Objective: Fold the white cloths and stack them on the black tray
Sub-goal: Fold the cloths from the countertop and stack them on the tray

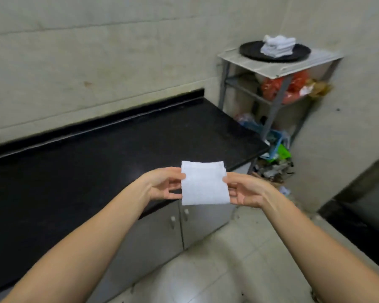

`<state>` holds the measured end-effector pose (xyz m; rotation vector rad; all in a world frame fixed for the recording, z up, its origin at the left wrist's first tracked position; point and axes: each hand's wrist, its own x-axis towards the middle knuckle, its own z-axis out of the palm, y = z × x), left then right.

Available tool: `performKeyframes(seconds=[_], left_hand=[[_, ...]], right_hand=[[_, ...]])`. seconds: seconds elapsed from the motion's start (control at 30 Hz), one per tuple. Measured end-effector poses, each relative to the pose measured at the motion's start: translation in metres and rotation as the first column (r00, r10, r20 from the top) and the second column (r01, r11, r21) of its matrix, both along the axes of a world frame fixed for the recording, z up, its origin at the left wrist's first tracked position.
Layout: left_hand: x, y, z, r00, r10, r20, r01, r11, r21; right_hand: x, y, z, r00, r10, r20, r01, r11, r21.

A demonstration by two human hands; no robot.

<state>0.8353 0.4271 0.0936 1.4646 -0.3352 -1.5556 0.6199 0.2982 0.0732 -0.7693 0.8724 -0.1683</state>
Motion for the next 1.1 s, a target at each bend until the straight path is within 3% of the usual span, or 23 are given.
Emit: performKeyframes(seconds=[0.17,0.4,0.8,1.1], left_hand=[[-0.105,-0.166,0.014,0.986,-0.168,-0.024,0.165,0.983,-0.079],[-0.192,-0.331,0.046,0.982,-0.186,-0.013,0.181,0.968,-0.176],[-0.11,-0.587,0.136,0.993,0.026,0.117,0.023,0.915,-0.404],[-0.046,-0.743,0.186,0.93,0.313,0.193,-0.202,0.872,-0.445]], right_hand=[[-0.125,-0.131,0.027,0.989,-0.143,-0.027,0.14,0.984,-0.108],[-0.21,-0.284,0.069,0.979,-0.199,-0.037,0.184,0.951,-0.248],[-0.106,-0.568,0.167,0.997,-0.064,0.048,0.079,0.866,-0.494],[0.005,-0.743,0.215,0.998,-0.029,-0.05,-0.017,0.68,-0.733]])
